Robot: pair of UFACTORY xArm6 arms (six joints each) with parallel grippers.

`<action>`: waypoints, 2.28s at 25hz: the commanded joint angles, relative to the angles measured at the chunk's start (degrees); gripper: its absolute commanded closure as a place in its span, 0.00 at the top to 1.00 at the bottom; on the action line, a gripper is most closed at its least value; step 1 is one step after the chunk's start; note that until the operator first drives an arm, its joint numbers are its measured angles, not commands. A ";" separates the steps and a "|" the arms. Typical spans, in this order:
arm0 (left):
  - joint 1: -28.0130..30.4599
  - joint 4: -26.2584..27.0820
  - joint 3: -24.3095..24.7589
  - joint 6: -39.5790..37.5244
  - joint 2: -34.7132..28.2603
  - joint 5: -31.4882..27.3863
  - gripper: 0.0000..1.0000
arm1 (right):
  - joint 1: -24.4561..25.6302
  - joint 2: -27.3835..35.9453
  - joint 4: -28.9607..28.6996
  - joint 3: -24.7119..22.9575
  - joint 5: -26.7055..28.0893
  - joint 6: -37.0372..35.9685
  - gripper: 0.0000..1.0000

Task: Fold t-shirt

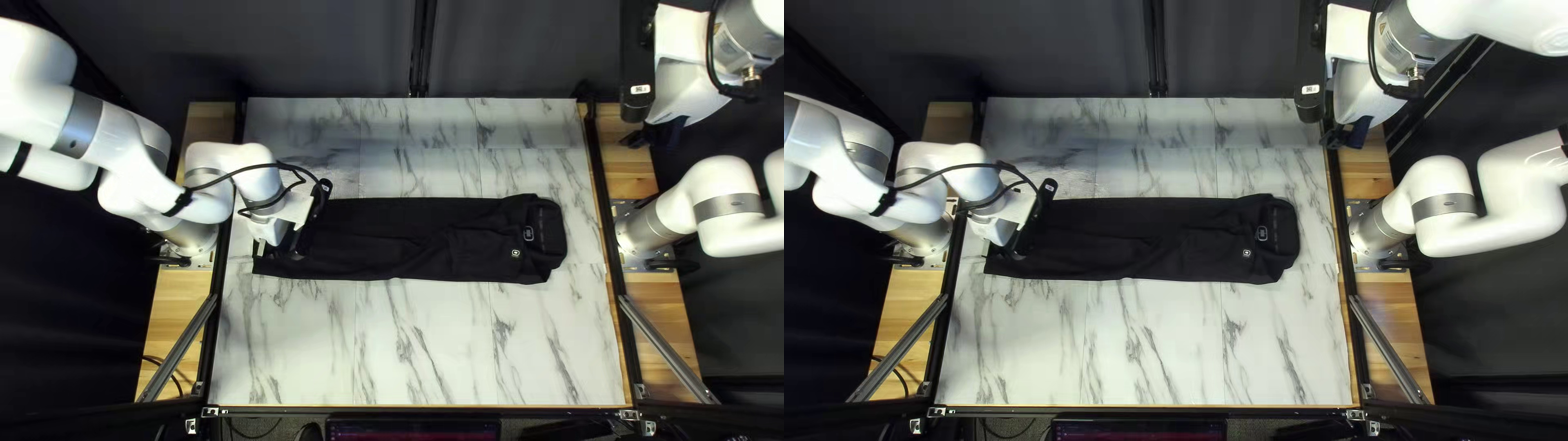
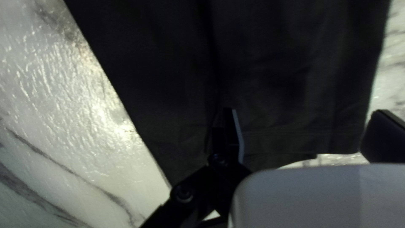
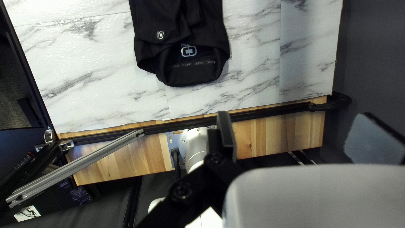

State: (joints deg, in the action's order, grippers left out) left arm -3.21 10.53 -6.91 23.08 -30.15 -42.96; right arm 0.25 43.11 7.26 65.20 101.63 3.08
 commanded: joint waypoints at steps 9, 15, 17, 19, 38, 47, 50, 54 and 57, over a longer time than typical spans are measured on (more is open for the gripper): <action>-1.59 1.62 0.15 3.73 3.75 2.00 0.38 | 0.00 0.00 0.00 0.00 0.00 0.00 1.00; -2.64 2.34 0.80 5.50 4.81 3.16 0.27 | 0.00 0.00 0.00 0.00 0.00 0.00 1.00; -2.70 2.34 0.91 5.44 4.56 2.99 0.27 | 0.00 0.00 0.00 0.00 0.00 0.00 1.00; -1.61 1.49 0.94 3.29 1.71 0.49 0.27 | 0.00 0.00 0.00 0.00 0.00 0.00 1.00; 4.21 -3.01 -0.17 -8.65 -3.89 -10.05 0.18 | 0.00 0.00 0.00 0.00 0.00 0.00 1.00; 3.49 -3.29 0.77 -9.50 -3.68 -8.75 1.00 | 0.00 0.00 0.00 0.00 0.00 0.00 1.00; 3.98 -3.47 0.67 -11.04 -5.34 -9.67 1.00 | 0.00 0.00 0.00 0.00 0.00 0.00 1.00; 6.87 -4.27 -0.06 -16.12 -8.48 -12.22 1.00 | 0.00 0.00 0.00 0.00 0.00 0.00 1.00; 9.95 -4.88 -1.25 -20.47 -8.75 -13.18 1.00 | 0.00 0.00 0.00 0.00 0.00 0.00 1.00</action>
State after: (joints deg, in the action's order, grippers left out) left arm 4.17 6.22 -7.04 6.28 -38.39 -55.06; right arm 0.25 43.11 7.26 65.20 101.63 3.08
